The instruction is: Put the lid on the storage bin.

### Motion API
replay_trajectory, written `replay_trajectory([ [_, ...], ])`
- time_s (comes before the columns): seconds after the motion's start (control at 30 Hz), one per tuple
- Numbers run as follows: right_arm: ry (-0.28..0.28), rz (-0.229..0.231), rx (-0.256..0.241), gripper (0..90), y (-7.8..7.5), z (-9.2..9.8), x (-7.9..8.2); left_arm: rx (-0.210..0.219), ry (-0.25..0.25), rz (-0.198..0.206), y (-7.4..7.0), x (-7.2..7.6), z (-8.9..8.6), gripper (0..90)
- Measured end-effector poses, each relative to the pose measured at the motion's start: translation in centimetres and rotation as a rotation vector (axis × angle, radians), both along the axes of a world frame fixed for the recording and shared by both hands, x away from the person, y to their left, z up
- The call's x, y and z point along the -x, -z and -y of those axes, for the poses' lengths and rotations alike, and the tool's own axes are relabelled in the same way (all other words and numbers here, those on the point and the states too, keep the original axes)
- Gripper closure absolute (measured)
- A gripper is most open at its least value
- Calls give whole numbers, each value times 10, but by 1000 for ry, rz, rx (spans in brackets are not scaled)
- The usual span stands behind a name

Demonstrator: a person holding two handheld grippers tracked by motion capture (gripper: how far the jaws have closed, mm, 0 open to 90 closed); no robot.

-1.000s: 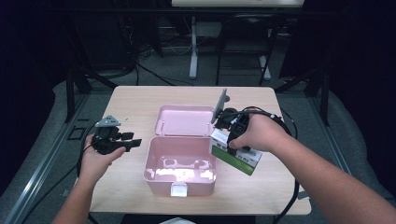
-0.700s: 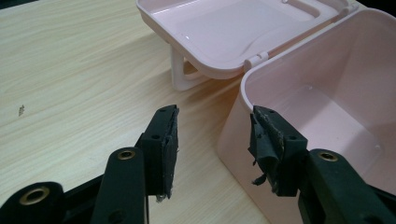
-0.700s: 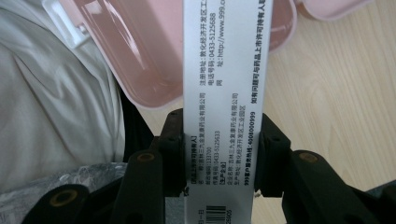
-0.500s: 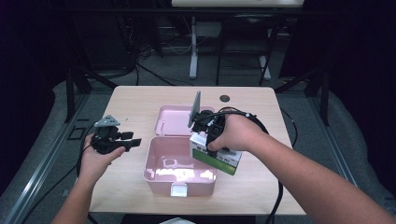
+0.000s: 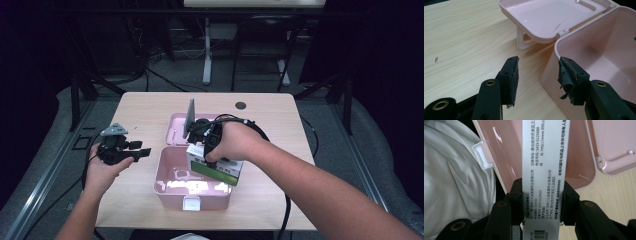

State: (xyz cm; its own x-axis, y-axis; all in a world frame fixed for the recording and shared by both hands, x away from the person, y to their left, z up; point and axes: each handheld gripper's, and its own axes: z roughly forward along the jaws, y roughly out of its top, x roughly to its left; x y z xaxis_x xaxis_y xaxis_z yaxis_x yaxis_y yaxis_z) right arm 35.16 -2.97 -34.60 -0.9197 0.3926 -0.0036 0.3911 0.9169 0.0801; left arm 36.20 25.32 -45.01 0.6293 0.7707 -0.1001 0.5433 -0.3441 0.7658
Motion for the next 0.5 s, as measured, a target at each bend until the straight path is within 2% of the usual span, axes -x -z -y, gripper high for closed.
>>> replay_trajectory([
  [0.1,-21,4,1,616,0,-7,0,-3,0,-1,0,0,0,507],
  [0.13,-27,6,2,616,1,-9,1,6,18,-10,0,-1,-1,507],
  [0.5,-120,16,18,616,9,-26,5,5,18,-7,-1,-1,-3,507],
])
